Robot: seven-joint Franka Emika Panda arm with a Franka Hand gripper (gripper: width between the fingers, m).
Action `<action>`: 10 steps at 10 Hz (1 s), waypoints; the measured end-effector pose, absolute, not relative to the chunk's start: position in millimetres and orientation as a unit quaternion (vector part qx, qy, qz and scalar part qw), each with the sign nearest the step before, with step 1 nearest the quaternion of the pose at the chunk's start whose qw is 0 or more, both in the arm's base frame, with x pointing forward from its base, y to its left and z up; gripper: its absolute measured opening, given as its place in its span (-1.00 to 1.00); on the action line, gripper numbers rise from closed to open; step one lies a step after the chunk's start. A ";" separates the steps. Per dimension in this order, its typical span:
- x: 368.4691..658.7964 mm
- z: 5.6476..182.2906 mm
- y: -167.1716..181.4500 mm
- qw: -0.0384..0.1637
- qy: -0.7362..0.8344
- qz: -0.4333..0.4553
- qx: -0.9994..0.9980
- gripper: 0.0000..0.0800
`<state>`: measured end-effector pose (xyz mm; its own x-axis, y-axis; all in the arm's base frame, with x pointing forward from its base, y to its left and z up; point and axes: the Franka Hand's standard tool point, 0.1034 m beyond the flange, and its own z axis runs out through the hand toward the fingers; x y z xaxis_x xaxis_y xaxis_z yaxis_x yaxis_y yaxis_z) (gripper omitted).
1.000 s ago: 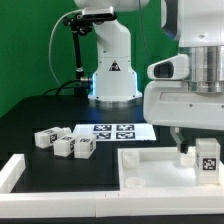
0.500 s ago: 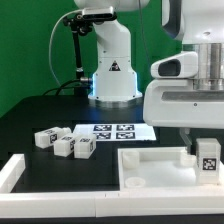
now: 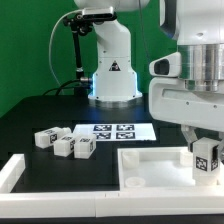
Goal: Assemble one leg
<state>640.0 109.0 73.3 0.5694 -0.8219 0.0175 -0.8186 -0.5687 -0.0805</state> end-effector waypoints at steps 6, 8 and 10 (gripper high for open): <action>639.7 72.7 106.6 0.058 0.703 0.005 -0.708 -0.28; 637.4 71.0 110.3 0.047 0.622 -0.009 -0.781 0.13; 639.9 73.1 111.7 0.046 0.481 -0.025 -0.875 0.59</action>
Offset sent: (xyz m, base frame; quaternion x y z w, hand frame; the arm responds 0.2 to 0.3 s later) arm 0.0139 0.0130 0.0094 0.0397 -0.0378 0.3206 0.9456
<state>639.9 111.7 73.1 0.5368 -0.8437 -0.0014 -0.8391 -0.5337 -0.1051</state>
